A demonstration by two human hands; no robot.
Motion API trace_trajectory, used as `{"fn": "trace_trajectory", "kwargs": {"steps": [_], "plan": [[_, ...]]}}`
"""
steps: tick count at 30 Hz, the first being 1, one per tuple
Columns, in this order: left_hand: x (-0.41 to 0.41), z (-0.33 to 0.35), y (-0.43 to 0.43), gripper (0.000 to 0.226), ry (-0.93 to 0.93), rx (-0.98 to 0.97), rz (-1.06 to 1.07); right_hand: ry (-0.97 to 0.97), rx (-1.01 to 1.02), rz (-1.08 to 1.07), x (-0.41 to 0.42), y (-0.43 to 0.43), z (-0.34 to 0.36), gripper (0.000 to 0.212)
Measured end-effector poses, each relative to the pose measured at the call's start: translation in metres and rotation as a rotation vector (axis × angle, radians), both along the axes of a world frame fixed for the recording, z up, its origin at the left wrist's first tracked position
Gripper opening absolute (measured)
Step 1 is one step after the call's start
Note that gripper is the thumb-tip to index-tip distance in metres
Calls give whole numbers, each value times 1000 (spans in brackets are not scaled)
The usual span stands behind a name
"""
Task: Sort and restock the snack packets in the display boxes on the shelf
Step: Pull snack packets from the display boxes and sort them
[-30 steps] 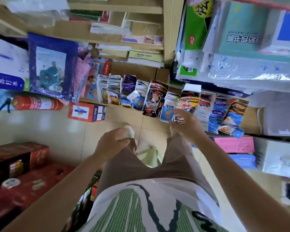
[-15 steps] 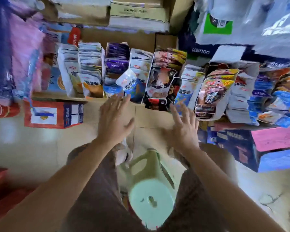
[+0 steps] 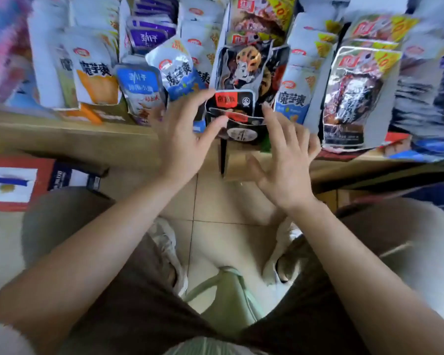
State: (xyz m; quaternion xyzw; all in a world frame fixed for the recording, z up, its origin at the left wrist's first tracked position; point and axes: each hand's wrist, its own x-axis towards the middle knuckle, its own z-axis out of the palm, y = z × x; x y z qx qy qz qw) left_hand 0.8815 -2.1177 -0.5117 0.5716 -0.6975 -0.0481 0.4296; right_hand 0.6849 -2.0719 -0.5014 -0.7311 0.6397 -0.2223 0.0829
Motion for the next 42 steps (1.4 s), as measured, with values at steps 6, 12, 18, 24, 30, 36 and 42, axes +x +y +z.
{"fn": "trace_trajectory", "kwargs": {"steps": [6,12,18,24,30,36,42], "plan": [[-8,18,0,32,134,181,25,64,-109,80,-37,36,10,55],[-9,64,-2,36,-129,327,55,227,-68,-22,-83,67,30,56],[-15,90,5,49,-412,257,-226,215,58,-73,-118,58,62,60],[-15,79,-18,32,-266,320,-317,188,57,-4,-92,24,60,71],[-28,64,-37,26,-107,261,-256,115,-6,-20,-70,4,5,36],[-27,65,-43,26,-95,260,-365,46,-68,-13,-88,-12,-7,16],[12,70,-31,54,-51,276,-471,72,-113,-39,-86,-3,-2,18]]}}
